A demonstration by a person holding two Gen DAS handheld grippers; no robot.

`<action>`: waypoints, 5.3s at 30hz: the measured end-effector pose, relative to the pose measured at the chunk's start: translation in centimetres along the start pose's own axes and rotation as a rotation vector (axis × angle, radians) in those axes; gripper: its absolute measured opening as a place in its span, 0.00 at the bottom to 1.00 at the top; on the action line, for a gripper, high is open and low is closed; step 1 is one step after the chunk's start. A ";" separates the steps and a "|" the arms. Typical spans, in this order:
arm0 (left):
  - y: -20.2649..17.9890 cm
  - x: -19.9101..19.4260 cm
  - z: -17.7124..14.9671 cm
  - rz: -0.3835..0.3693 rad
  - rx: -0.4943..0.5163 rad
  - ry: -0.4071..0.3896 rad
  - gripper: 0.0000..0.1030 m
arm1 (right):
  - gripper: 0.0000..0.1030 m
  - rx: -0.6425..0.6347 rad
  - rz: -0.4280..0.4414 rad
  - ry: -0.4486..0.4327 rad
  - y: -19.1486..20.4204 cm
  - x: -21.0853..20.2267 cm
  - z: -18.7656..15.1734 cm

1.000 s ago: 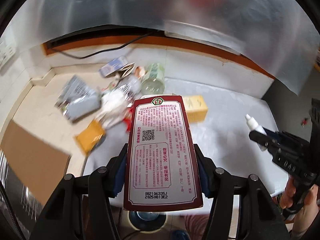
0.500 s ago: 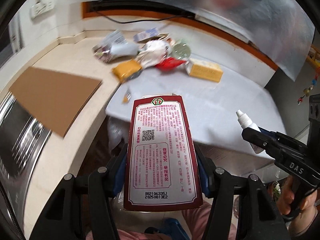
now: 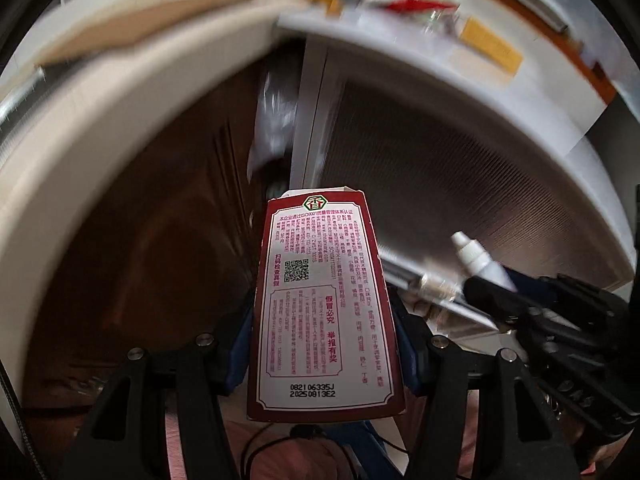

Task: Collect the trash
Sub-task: 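Carry both items down to the floor bin and open both tools, then raise both tools back up to the table, then grasp the yellow snack packet with the left tool while the right tool grasps the red packet, then lower both packets into the floor bin and open both tools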

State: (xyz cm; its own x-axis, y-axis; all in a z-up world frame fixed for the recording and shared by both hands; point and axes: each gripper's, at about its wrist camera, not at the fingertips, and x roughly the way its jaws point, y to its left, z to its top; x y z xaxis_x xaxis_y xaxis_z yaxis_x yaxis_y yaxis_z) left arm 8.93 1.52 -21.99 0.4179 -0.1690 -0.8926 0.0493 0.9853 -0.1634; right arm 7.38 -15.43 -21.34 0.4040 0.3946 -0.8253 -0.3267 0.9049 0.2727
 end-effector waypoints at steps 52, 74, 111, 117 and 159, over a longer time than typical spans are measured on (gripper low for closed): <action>1.9 8.3 -2.1 -0.014 0.042 0.093 0.86 | 0.42 0.239 0.027 0.139 -4.4 11.1 -2.5; -1.7 -8.5 4.8 -0.079 0.187 -0.173 0.87 | 0.42 0.111 0.053 -0.169 -1.8 -7.1 3.9; -3.8 -0.9 30.0 0.128 0.363 -0.159 0.87 | 0.42 0.440 0.107 -0.233 -11.9 -0.5 26.4; -4.6 2.0 31.4 0.148 0.374 -0.110 0.87 | 0.42 0.486 0.124 -0.218 -12.7 1.5 27.0; -4.2 -11.7 20.9 0.059 0.158 -0.280 0.19 | 0.04 0.298 -0.051 -0.555 -6.4 -13.6 18.7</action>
State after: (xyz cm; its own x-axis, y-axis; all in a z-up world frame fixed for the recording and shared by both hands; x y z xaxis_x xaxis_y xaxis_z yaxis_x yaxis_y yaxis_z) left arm 22.80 -0.17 -2.09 0.6567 -0.1195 -0.7446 0.1482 0.9886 -0.0280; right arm 19.93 -23.63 -2.62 0.8219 0.3012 -0.4834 -0.0757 0.8990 0.4314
